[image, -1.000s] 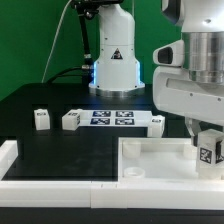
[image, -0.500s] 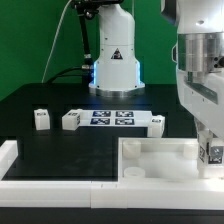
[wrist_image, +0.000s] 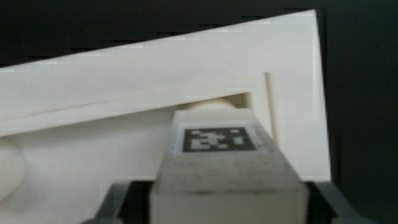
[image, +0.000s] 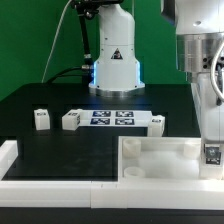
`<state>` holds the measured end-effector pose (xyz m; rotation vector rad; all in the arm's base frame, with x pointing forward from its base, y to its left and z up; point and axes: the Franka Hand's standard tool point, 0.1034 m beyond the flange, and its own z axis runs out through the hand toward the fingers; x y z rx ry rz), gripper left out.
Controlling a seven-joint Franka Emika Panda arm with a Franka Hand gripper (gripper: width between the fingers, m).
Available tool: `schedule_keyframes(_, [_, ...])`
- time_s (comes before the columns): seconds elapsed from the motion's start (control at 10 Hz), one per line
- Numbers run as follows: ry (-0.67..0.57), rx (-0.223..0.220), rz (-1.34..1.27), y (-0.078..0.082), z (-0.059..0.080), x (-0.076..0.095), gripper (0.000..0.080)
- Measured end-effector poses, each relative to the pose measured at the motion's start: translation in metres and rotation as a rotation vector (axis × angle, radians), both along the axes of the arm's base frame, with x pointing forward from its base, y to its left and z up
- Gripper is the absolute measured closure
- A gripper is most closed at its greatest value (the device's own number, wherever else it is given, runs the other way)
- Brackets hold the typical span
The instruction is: Assemble one leg
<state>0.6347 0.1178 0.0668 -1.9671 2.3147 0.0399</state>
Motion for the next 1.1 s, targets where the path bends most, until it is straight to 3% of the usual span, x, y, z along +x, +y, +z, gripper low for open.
schedule_keyframes(0.1, [-0.003,-0.003,0.044,0.0000,-0.0002,-0.0001,0.0332])
schedule_keyframes(0.2, [-0.003,-0.004,0.055,0.0000,-0.0010,-0.0004,0.0214])
schedule_keyframes(0.5, [-0.028,-0.021,0.367,0.0041,-0.0013,-0.0014,0.0154])
schedule_keyframes(1.1, [-0.076,-0.080,1.029,0.0077,0.0008,0.0000,0.0150])
